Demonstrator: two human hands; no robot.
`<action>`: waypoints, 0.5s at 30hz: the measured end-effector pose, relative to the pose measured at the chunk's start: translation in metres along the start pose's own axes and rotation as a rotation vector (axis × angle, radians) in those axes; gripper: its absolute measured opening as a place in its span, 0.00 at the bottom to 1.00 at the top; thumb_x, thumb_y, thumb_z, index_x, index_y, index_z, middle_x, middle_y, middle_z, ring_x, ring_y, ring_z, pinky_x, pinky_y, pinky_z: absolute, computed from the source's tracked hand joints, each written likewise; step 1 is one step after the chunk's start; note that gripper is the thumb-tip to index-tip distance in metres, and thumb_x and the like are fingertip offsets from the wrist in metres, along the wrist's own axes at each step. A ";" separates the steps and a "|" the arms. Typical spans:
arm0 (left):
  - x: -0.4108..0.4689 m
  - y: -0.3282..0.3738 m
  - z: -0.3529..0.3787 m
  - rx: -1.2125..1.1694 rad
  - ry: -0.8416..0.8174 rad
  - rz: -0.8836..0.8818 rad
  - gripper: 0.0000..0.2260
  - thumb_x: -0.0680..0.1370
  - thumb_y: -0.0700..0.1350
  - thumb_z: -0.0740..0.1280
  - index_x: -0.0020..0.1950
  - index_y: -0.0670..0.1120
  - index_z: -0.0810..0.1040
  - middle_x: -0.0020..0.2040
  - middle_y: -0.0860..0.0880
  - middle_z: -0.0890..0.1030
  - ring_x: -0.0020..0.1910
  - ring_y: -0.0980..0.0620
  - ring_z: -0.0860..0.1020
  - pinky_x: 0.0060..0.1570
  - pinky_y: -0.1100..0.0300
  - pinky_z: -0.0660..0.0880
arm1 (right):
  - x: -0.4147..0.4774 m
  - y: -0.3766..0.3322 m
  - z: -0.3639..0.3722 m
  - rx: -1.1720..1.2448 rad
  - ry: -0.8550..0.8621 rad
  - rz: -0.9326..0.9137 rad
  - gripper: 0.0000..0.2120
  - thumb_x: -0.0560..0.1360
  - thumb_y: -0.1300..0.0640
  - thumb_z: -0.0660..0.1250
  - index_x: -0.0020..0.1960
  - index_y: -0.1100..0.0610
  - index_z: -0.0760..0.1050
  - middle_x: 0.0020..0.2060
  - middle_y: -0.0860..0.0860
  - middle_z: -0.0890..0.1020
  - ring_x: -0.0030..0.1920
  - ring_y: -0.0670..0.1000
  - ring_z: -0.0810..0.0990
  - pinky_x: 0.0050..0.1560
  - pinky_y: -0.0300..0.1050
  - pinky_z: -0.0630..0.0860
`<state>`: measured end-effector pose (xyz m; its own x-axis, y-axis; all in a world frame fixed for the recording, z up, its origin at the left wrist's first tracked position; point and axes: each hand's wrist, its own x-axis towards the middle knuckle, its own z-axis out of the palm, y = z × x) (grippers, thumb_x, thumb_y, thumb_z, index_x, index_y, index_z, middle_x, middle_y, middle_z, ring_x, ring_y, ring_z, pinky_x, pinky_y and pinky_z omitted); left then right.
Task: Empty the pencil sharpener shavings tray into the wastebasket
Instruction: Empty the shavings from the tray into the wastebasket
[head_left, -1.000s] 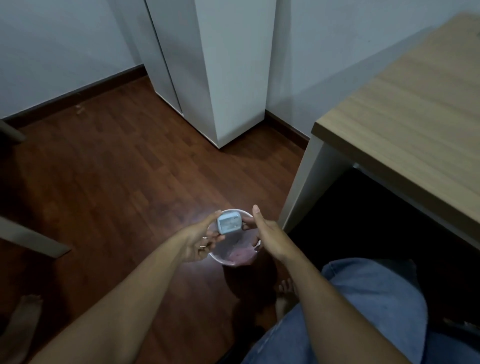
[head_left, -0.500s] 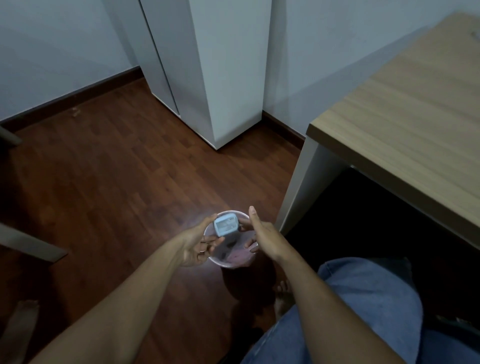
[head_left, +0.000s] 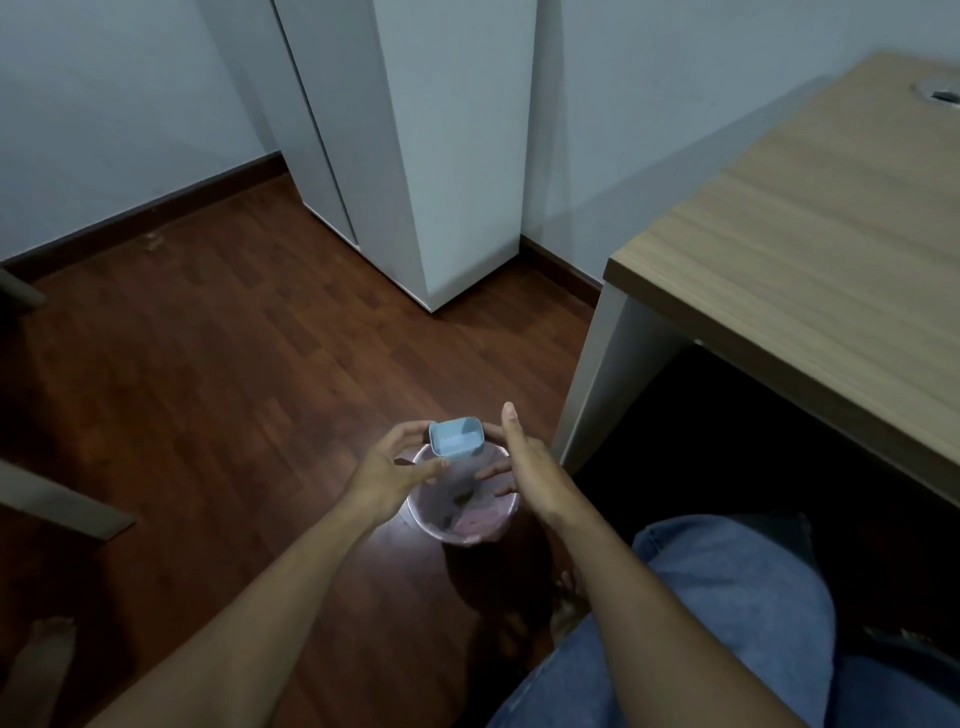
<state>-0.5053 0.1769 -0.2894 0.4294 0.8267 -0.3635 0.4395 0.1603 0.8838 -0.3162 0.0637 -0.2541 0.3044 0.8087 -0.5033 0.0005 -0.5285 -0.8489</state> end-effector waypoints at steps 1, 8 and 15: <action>-0.001 0.005 -0.003 -0.010 0.004 0.038 0.24 0.75 0.33 0.81 0.70 0.42 0.82 0.67 0.44 0.87 0.43 0.56 0.86 0.39 0.70 0.81 | -0.003 -0.005 0.000 0.006 0.018 -0.035 0.39 0.82 0.19 0.45 0.78 0.36 0.80 0.64 0.50 0.91 0.62 0.52 0.91 0.73 0.61 0.83; -0.001 0.079 -0.037 -0.076 0.020 0.306 0.23 0.76 0.40 0.83 0.68 0.55 0.84 0.68 0.50 0.88 0.68 0.38 0.84 0.68 0.34 0.79 | -0.030 -0.067 -0.001 -0.091 0.161 -0.426 0.24 0.90 0.44 0.64 0.85 0.45 0.73 0.75 0.41 0.80 0.62 0.49 0.89 0.70 0.55 0.85; -0.020 0.181 -0.061 -0.104 -0.024 0.480 0.28 0.74 0.40 0.81 0.74 0.49 0.81 0.70 0.44 0.86 0.39 0.55 0.84 0.43 0.66 0.82 | -0.065 -0.148 -0.030 -0.243 0.210 -0.634 0.26 0.90 0.42 0.63 0.86 0.44 0.70 0.74 0.43 0.80 0.60 0.50 0.88 0.67 0.54 0.85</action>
<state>-0.4820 0.2224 -0.1040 0.5824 0.8083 0.0862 0.1072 -0.1815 0.9775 -0.3074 0.0817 -0.0913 0.3521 0.9257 0.1386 0.4431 -0.0344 -0.8958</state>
